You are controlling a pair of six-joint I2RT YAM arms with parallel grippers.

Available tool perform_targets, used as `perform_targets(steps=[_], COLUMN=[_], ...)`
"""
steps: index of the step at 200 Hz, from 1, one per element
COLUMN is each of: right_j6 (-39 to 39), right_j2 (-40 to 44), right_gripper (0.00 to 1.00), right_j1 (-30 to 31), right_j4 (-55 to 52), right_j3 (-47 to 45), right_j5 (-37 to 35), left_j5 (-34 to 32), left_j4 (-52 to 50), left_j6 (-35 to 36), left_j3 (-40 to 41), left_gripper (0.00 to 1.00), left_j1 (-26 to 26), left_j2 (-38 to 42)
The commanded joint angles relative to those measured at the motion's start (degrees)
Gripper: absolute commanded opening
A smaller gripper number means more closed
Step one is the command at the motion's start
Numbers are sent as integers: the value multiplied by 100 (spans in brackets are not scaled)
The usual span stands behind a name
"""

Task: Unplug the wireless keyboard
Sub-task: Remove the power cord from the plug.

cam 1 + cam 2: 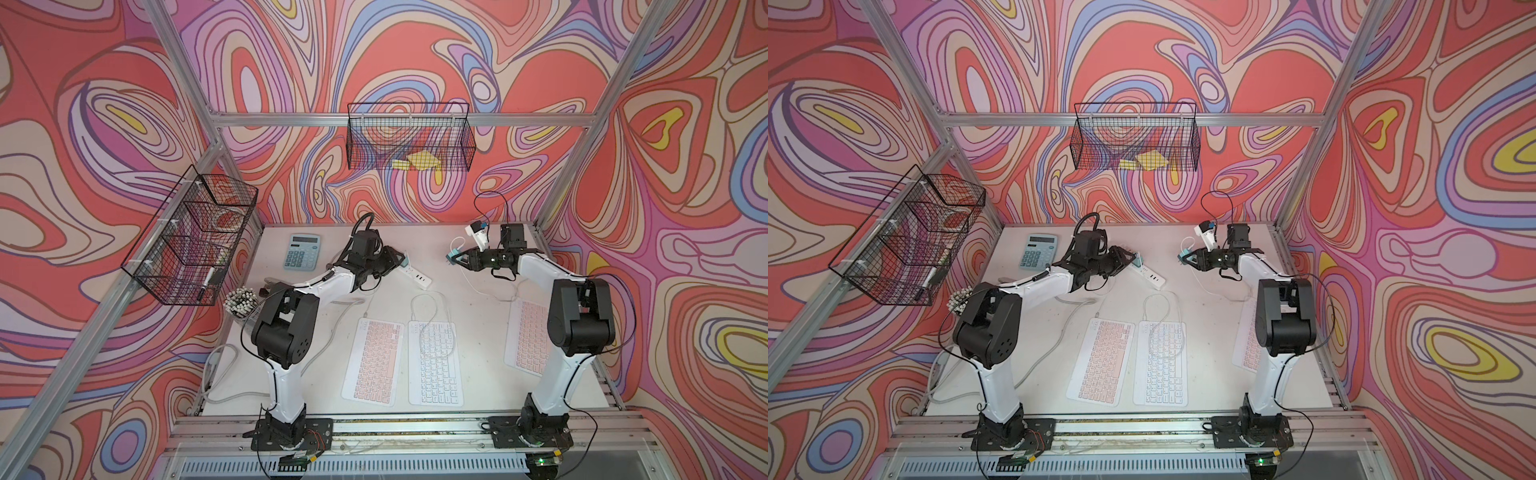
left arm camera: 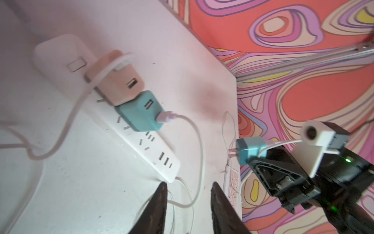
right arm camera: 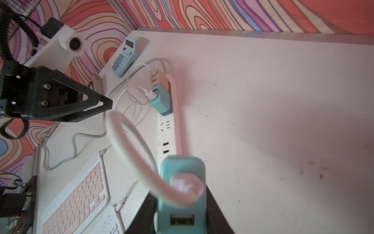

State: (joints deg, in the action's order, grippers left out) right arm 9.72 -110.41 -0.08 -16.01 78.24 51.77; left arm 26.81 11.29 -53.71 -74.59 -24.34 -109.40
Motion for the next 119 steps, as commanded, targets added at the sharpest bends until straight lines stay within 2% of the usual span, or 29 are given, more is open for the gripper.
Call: perform_targets(steps=[1,57,83,119], right_j6=[-152,-155,-102,-325], right_j2=[297,517,653,853], right_gripper=[24,25,25,25], right_j1=[8,8,5,8], right_j4=[-10,-50,-96,227], right_j3=[-171,-495,-610,-846], right_j5=[849,1688,1916,2208], left_j5=[845,1949,2253,2576], left_j4=[950,2617,3269,3556], left_j6=[256,203,117,93], left_j3=[206,348,338,54], left_gripper=[39,43,50,52], left_j1=[-47,-212,-306,-468], left_j2=[7,-294,-446,-751])
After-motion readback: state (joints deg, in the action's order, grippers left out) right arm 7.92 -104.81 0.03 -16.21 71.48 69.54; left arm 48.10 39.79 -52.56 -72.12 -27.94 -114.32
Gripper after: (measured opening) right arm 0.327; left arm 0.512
